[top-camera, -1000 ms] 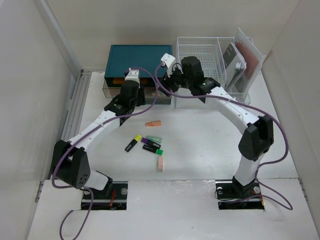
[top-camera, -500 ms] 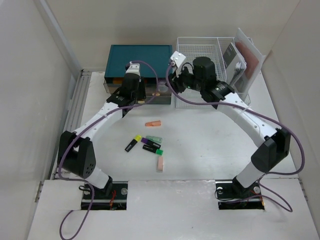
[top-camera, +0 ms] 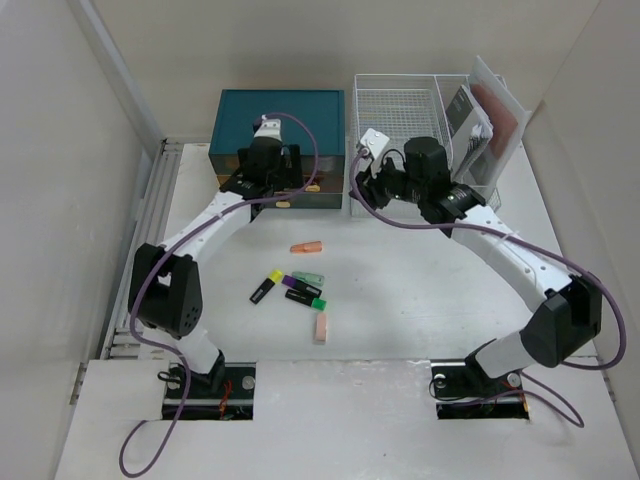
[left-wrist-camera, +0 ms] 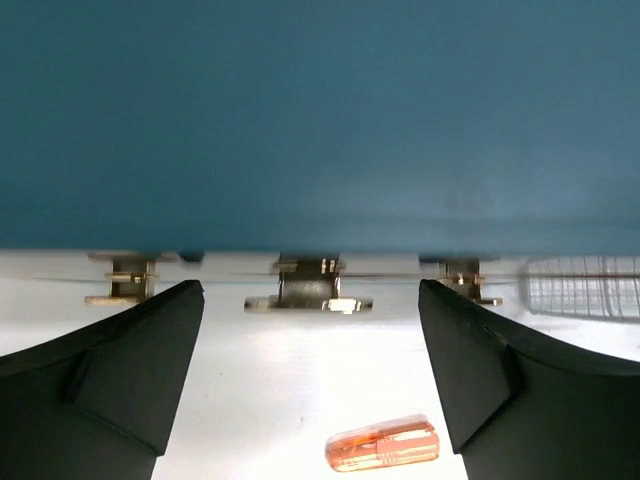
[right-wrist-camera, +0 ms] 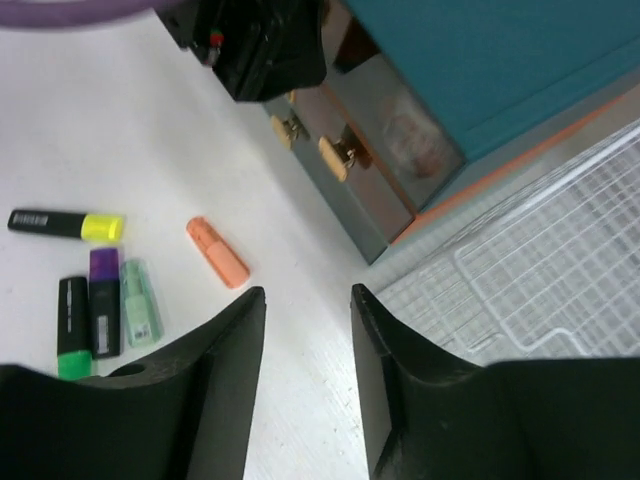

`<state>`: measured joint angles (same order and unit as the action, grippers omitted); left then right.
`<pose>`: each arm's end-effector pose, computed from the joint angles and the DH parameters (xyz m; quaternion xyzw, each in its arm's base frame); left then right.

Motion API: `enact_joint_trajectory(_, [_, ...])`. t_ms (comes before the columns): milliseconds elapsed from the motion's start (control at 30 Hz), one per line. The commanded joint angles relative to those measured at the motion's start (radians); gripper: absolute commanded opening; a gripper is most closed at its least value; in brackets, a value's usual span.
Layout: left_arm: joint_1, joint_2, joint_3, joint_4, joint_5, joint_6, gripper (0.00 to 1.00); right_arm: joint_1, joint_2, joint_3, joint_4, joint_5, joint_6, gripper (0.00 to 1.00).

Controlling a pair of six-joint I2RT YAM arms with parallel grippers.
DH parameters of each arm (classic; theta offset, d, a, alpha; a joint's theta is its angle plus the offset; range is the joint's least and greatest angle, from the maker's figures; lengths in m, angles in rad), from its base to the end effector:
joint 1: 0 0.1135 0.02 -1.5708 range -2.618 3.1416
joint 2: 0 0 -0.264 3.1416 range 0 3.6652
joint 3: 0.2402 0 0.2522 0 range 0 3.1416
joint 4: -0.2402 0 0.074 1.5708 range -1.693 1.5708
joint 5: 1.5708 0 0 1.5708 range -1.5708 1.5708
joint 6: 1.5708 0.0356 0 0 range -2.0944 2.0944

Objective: Organize the desk

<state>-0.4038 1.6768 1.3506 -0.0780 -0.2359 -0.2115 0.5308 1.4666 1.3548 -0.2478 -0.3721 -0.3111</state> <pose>0.3702 -0.1491 0.3116 0.0151 0.8312 -0.0720 0.5510 0.2892 0.1848 0.3707 -0.4263 0.6944 0.2125 0.5394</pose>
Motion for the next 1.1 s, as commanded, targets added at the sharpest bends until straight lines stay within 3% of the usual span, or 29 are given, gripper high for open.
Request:
enact_joint_trajectory(0, [-0.021,-0.144,-0.080,0.040,0.020,-0.031,0.89,-0.002,-0.031,-0.031,0.051,-0.068,-0.016,0.46])
enact_joint_trajectory(133, [-0.053,-0.310,-0.154,0.008,0.030,-0.043,0.99,-0.002,-0.008,-0.054,0.051,-0.122,-0.075,0.69])
enact_joint_trajectory(167, [-0.053,-0.345,-0.171,0.007,0.044,-0.054,0.99,0.012,-0.008,-0.068,0.051,-0.139,-0.091,0.79])
enact_joint_trajectory(233, [-0.053,-0.449,-0.220,-0.003,0.044,-0.054,1.00,0.037,0.001,-0.098,0.051,-0.139,-0.137,0.89])
enact_joint_trajectory(267, [-0.053,-0.481,-0.240,-0.012,0.024,-0.054,1.00,0.050,0.001,-0.111,0.061,-0.110,-0.147,1.00])
enact_joint_trajectory(500, [0.019,-0.722,-0.508,0.053,-0.037,-0.100,1.00,0.163,0.052,-0.151,0.130,0.085,-0.198,1.00])
enact_joint_trajectory(600, [0.089,-0.701,-0.558,0.124,0.105,-0.158,0.87,0.163,0.084,-0.108,0.130,0.108,-0.151,1.00])
enact_joint_trajectory(667, [0.129,-0.633,-0.532,0.147,0.258,-0.193,0.69,0.163,0.084,-0.108,0.130,0.108,-0.141,1.00])
enact_joint_trajectory(833, [0.302,-0.594,-0.655,0.427,0.573,-0.414,0.63,0.147,0.031,-0.141,0.150,0.090,-0.094,1.00])
enact_joint_trajectory(867, [0.328,-0.585,-0.674,0.526,0.601,-0.445,0.61,0.120,0.021,-0.141,0.162,0.050,-0.082,1.00])
enact_joint_trajectory(1067, [0.437,-0.410,-0.685,0.676,0.725,-0.528,0.57,0.041,-0.012,-0.164,0.171,-0.068,-0.014,1.00])
